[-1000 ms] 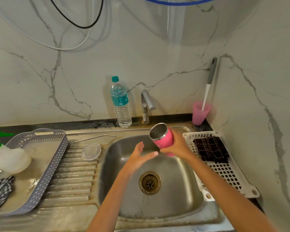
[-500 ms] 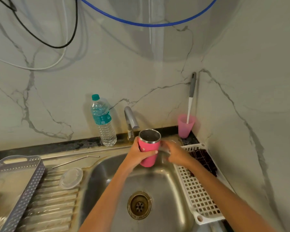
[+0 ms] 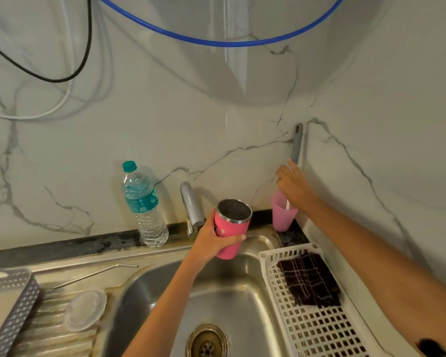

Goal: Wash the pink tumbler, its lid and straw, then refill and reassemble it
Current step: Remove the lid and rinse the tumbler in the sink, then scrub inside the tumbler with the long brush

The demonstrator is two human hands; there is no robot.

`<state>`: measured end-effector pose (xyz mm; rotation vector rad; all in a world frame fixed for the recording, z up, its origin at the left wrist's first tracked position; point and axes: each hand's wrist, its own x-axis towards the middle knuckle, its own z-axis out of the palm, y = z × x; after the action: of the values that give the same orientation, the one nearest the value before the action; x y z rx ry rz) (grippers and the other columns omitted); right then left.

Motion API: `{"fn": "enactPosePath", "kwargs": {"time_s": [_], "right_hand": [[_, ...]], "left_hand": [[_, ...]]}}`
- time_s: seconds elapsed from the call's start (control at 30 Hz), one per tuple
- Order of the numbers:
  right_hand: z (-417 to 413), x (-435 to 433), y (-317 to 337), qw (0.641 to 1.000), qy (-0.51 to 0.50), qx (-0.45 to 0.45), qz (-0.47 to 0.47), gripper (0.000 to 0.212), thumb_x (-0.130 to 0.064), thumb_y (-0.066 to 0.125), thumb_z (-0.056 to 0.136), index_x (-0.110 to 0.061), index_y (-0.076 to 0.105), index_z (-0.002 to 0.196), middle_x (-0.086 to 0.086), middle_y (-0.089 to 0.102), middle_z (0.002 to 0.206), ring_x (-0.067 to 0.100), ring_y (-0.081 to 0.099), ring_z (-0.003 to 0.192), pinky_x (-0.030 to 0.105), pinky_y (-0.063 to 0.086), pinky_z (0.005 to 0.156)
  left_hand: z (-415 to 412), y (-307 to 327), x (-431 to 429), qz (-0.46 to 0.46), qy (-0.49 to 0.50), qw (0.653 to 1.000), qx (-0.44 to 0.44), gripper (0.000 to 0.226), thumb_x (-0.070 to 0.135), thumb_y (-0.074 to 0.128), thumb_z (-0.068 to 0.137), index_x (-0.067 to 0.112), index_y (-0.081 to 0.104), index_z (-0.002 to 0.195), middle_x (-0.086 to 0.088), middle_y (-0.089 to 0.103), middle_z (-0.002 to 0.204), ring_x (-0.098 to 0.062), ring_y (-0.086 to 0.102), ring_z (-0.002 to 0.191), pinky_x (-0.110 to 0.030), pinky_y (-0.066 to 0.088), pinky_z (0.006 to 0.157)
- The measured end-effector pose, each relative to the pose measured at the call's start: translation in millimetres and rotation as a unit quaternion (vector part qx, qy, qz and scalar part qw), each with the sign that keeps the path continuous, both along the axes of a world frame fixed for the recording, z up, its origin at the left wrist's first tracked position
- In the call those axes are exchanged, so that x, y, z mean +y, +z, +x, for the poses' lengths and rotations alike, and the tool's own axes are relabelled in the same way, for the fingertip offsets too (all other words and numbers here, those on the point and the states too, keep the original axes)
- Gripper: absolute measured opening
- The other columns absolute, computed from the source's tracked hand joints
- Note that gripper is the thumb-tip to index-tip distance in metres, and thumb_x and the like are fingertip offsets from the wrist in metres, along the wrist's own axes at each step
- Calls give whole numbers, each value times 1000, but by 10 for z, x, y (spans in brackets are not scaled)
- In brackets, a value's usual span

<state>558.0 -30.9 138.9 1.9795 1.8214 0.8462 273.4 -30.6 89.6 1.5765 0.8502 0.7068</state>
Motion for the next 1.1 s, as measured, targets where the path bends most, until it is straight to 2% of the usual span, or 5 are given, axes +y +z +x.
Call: {"fn": "enactPosePath", "kwargs": {"time_s": [0.3, 0.4, 0.67, 0.9, 1.1], "right_hand": [[-31, 41, 192, 989, -59, -107, -85, 19, -8, 57, 89, -18, 70, 99, -2, 67, 101, 19, 51, 115, 52, 0, 117], [-128, 47, 356, 988, -77, -108, -72, 18, -9, 57, 89, -18, 69, 101, -2, 67, 103, 20, 51, 116, 51, -1, 118], [-424, -57, 923, 988, -67, -139, -13, 10, -13, 66, 85, -20, 71, 92, -3, 67, 93, 20, 52, 115, 53, 2, 118], [-730, -382, 1360, 988, -61, -106, 95, 13, -8, 69, 77, -21, 73, 78, -3, 66, 77, 19, 58, 100, 53, 15, 118], [-1078, -823, 1168, 993, -3, 5, 115, 16, -11, 68, 83, -22, 74, 93, 3, 66, 88, 27, 54, 107, 61, -5, 113]], "left_hand": [[-85, -92, 28, -3, 9, 1000, -5, 83, 9, 88, 68, 32, 41, 132, 7, 63, 118, -12, 64, 104, -24, 56, 78], [-148, -125, -27, -9, 17, 1000, -4, 75, 12, 89, 67, 39, 46, 121, 4, 64, 117, -15, 64, 105, -28, 57, 81], [-465, -118, -266, -2, 38, 999, -9, 95, 8, 90, 63, 27, 36, 138, 4, 59, 123, -15, 61, 110, -22, 56, 75], [-817, -158, -468, 25, 54, 998, 0, 87, 11, 92, 62, 30, 44, 132, 5, 62, 121, -15, 62, 109, -21, 55, 75], [-1124, -256, -485, 82, 90, 992, 37, 94, 19, 95, 55, 29, 45, 133, 6, 61, 124, -16, 59, 113, -31, 58, 85]]}}
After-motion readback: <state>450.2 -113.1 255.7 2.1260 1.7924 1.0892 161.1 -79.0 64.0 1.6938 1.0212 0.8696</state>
